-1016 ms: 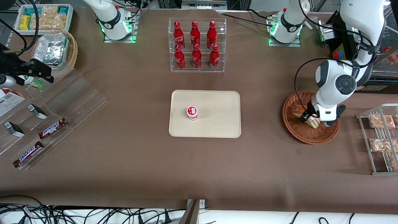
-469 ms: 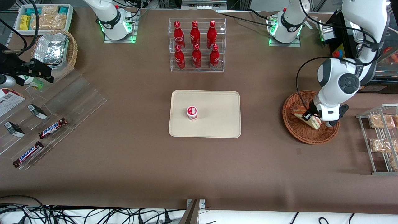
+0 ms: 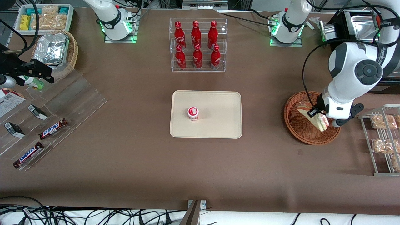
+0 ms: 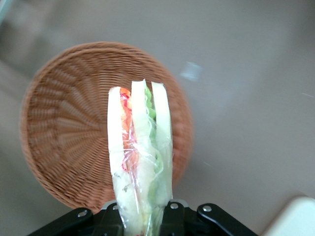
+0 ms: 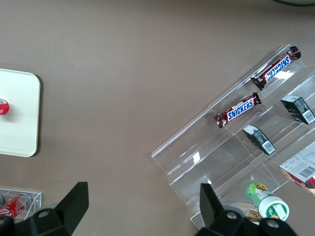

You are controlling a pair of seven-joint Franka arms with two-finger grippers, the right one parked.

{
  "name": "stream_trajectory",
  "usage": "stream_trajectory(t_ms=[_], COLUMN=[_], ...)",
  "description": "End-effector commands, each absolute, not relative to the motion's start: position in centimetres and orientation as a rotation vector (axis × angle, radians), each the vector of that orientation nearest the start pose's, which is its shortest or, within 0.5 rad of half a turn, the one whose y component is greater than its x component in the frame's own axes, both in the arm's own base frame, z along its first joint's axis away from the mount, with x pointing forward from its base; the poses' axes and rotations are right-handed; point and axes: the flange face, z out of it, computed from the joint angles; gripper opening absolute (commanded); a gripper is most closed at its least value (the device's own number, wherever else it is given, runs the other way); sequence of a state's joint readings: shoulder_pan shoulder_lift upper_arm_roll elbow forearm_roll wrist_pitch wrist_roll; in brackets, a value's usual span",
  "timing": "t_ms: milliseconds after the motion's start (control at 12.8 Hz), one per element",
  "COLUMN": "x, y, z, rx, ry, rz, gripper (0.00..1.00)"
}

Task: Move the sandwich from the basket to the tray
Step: 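Carry the sandwich with the left gripper over to the cream tray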

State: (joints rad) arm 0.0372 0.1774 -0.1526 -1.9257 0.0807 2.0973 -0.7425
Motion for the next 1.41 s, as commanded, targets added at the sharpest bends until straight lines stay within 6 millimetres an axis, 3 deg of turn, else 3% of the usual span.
stream_trajectory(t_ms=[0, 234, 703, 1094, 1328], x=[59.8, 59.0, 55.2, 53.7, 53.4], y=[-10.8, -18.9, -31.3, -35.7, -37.6], z=[42.5, 43.7, 39.7, 35.6, 31.4], rx=[-3.077, -3.16, -3.24, -3.237, -3.187], ry=[-0.678, -0.454, 0.009, 0.101, 0.077], rz=[0.016, -0.014, 0.048, 0.034, -0.027], gripper=[0.0, 0.0, 0.0, 0.0, 0.0])
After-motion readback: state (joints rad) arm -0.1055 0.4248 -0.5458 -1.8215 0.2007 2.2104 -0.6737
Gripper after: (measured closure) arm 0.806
